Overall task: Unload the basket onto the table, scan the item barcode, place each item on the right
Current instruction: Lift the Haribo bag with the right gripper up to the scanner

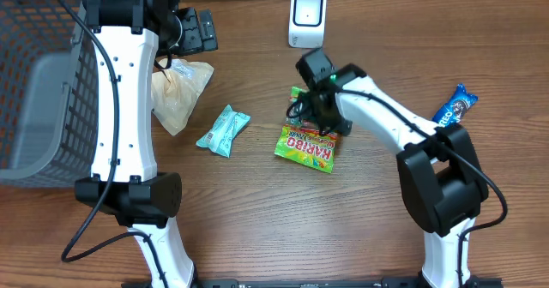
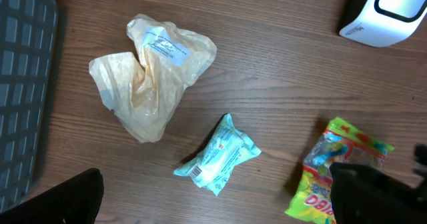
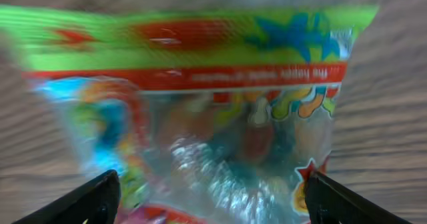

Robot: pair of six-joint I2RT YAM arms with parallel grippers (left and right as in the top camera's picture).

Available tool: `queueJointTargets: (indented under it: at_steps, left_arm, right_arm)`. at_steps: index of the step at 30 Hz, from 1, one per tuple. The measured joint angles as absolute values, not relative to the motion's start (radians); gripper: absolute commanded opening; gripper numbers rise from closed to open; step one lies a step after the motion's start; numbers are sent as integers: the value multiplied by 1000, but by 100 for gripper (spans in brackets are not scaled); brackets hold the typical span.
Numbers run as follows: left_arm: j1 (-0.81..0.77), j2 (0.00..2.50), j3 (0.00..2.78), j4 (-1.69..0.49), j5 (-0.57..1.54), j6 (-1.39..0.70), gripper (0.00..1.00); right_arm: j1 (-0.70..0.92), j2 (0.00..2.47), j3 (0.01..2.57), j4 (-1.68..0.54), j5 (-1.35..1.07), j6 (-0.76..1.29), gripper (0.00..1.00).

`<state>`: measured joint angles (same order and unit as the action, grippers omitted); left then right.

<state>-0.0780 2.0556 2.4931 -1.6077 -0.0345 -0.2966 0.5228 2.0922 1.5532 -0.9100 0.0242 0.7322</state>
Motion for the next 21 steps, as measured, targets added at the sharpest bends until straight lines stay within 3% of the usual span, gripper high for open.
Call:
queueJointTargets:
  at_steps: [5, 9, 17, 18, 21]
  left_arm:
    - [-78, 2056, 2493, -1608, -35, -297, 100]
    - [-78, 2056, 2493, -1608, -34, -297, 100]
    - [-78, 2056, 2493, -1608, -35, -296, 100]
    - [-78, 2056, 2493, -1608, -34, -297, 100]
    - [-78, 2056, 2493, -1608, -35, -297, 100]
  right_arm:
    - [517, 2093, 1533, -873, 21, 782, 79]
    - [517, 2093, 1512, -788, 14, 802, 66]
    - [513, 2093, 1493, -770, 3, 830, 10]
    - [513, 2092, 1493, -767, 3, 833, 5]
    - [512, 2090, 1493, -761, 2, 826, 4]
